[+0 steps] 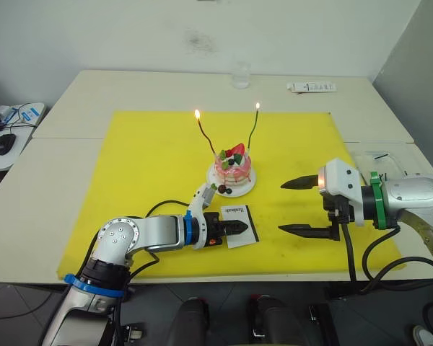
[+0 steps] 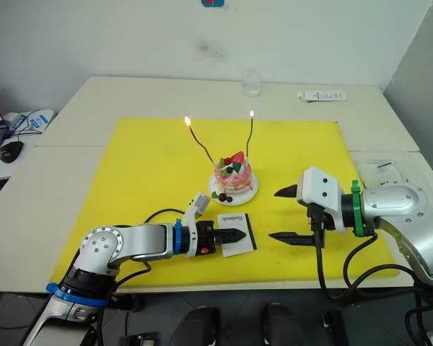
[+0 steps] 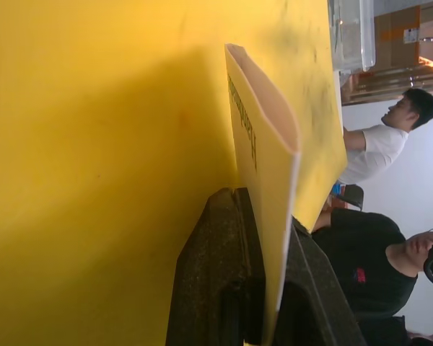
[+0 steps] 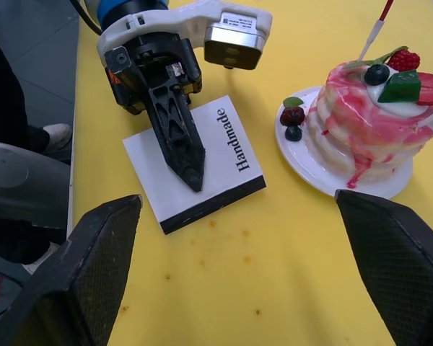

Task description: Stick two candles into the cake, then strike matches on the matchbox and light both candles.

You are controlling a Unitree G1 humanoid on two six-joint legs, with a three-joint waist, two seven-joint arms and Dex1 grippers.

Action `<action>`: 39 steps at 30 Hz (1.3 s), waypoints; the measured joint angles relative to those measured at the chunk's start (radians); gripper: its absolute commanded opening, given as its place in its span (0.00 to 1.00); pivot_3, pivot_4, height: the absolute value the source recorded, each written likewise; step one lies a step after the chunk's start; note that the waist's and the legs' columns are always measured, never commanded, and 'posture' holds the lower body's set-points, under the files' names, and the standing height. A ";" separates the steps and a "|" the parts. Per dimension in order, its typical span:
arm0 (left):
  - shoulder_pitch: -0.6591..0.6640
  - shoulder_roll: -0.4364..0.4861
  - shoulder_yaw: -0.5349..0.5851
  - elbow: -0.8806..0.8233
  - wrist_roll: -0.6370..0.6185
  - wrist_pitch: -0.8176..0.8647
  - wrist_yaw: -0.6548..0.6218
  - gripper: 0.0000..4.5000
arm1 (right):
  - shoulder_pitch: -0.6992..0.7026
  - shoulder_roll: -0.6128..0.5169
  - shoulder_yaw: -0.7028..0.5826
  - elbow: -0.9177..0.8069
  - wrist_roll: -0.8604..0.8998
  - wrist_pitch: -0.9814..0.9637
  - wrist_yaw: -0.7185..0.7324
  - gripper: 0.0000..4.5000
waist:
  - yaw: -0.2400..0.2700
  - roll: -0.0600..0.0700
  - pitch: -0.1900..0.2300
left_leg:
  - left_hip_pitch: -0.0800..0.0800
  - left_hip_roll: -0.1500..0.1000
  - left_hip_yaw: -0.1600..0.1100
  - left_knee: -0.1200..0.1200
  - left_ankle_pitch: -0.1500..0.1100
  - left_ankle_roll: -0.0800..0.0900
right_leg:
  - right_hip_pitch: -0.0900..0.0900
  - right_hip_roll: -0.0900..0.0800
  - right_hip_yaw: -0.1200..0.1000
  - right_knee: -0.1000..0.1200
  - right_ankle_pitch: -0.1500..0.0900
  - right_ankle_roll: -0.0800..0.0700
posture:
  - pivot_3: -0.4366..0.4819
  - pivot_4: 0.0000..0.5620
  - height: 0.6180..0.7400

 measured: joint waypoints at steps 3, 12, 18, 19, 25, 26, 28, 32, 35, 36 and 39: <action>-0.002 0.000 0.004 -0.002 0.006 0.004 -0.011 0.45 | -0.002 0.001 0.004 0.002 0.000 0.001 -0.001 1.00 | 0.000 0.000 0.000 | 0.001 0.000 0.000 0.000 0.000 0.000 | 0.000 0.000 0.000 0.000 0.000 0.000 | 0.48 0.27 1.00; 0.032 0.100 0.064 -0.075 -0.038 0.003 -0.024 0.90 | -0.014 0.038 0.027 0.048 -0.020 -0.003 -0.017 1.00 | -0.009 0.000 0.000 | 0.006 0.001 0.001 -0.002 0.000 0.000 | 0.001 0.001 0.002 0.004 0.000 -0.001 | 0.48 0.27 1.00; 0.107 0.226 0.119 -0.126 -0.049 -0.001 -0.050 0.90 | -0.035 0.054 0.057 0.104 -0.042 -0.032 -0.016 1.00 | -0.012 0.000 0.000 | 0.011 0.002 0.002 -0.003 0.000 0.000 | 0.004 0.001 0.003 0.004 -0.001 -0.003 | 0.48 0.27 1.00; 0.118 0.245 0.130 -0.131 -0.050 -0.001 -0.059 0.90 | -0.041 0.056 0.058 0.112 -0.050 -0.037 -0.015 1.00 | -0.012 0.000 0.000 | 0.011 0.002 0.002 -0.003 0.000 0.000 | 0.004 0.001 0.003 0.004 -0.001 -0.003 | 0.48 0.27 1.00; 0.221 0.422 0.252 -0.235 0.156 -0.007 -0.277 0.90 | -0.044 0.058 0.066 0.184 -0.087 -0.103 0.011 1.00 | -0.012 0.000 0.000 | 0.011 0.002 0.003 -0.005 0.000 0.000 | 0.003 0.001 0.003 0.004 -0.007 -0.013 | 0.48 0.27 1.00; 0.243 0.442 0.276 -0.257 0.220 -0.028 -0.331 0.90 | -0.043 0.059 0.065 0.200 -0.094 -0.112 0.012 1.00 | -0.011 0.000 0.000 | 0.010 0.002 0.003 -0.005 0.000 0.000 | 0.003 0.001 0.002 0.003 -0.007 -0.013 | 0.48 0.27 1.00; 0.293 0.502 0.294 -0.324 0.397 -0.107 -0.478 0.90 | -0.034 0.062 0.056 0.226 -0.094 -0.120 0.016 1.00 | -0.008 0.000 0.000 | 0.008 0.002 0.003 -0.005 0.000 -0.001 | 0.001 0.001 0.002 0.003 -0.007 -0.013 | 0.48 0.27 1.00; 0.404 0.580 0.349 -0.376 0.712 -0.316 -0.739 0.90 | 0.019 0.070 0.009 0.265 -0.090 -0.149 0.020 1.00 | -0.003 0.000 0.000 | 0.005 0.001 0.004 -0.006 0.000 -0.001 | -0.001 0.000 0.002 -0.001 -0.007 -0.013 | 0.48 0.27 1.00; 0.451 0.590 0.390 -0.341 0.884 -0.446 -0.861 0.90 | 0.044 0.072 -0.033 0.288 -0.087 -0.158 0.017 1.00 | -0.002 0.001 0.000 | 0.003 0.001 0.004 -0.006 0.000 -0.001 | -0.002 -0.001 0.002 -0.002 -0.007 -0.013 | 0.48 0.27 1.00; 0.449 0.585 0.410 -0.324 0.923 -0.474 -0.886 0.90 | 0.049 0.072 -0.048 0.288 -0.082 -0.159 0.017 1.00 | -0.002 0.001 0.000 | 0.002 0.002 0.003 -0.006 0.000 0.000 | -0.002 -0.001 0.001 -0.002 -0.007 -0.013 | 0.48 0.27 1.00; 0.442 0.579 0.456 -0.291 1.001 -0.534 -0.926 0.90 | 0.065 0.072 -0.077 0.284 -0.065 -0.162 0.018 1.00 | -0.002 0.001 0.000 | 0.002 0.002 0.003 -0.006 -0.001 0.000 | -0.003 -0.001 0.001 -0.002 -0.007 -0.013 | 0.48 0.27 1.00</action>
